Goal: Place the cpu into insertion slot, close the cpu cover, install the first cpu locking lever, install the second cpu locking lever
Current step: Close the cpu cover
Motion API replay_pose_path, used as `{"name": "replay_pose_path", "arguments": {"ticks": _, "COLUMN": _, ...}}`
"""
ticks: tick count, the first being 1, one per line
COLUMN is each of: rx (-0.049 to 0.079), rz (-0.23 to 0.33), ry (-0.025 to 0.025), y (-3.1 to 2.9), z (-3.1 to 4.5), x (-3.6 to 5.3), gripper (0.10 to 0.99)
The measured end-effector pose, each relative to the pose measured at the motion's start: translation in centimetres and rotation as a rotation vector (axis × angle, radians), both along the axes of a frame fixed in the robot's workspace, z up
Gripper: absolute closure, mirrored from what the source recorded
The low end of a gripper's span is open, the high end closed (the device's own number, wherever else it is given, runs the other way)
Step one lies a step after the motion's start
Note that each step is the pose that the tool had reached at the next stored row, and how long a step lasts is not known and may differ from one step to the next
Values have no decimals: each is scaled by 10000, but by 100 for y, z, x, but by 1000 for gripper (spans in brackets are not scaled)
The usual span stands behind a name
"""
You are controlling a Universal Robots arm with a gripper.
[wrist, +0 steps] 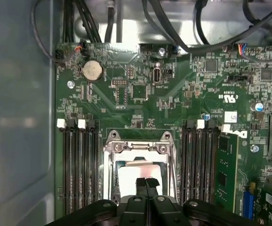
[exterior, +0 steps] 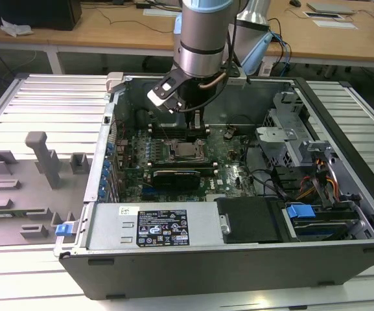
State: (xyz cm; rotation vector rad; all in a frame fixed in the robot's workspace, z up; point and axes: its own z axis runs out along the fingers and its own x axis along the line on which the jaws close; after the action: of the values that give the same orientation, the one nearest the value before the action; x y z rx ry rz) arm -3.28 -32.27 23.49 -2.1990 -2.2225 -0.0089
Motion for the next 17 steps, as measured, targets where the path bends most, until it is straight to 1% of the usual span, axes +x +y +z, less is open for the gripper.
{"name": "replay_pose_path", "arguments": {"ticks": 5, "rx": -5, "rz": 67, "ry": -4, "y": 0, "z": -1, "x": -5, "gripper": 980}}
{"name": "replay_pose_path", "arguments": {"ticks": 13, "rx": -4, "rz": 1600, "ry": -4, "y": 0, "z": -1, "x": -5, "gripper": 980}}
{"name": "replay_pose_path", "arguments": {"ticks": 15, "rx": -4, "rz": 2271, "ry": -5, "y": 0, "z": -2, "x": -5, "gripper": 980}}
{"name": "replay_pose_path", "arguments": {"ticks": 17, "rx": -4, "rz": 2678, "ry": -5, "y": 0, "z": -2, "x": -5, "gripper": 980}}
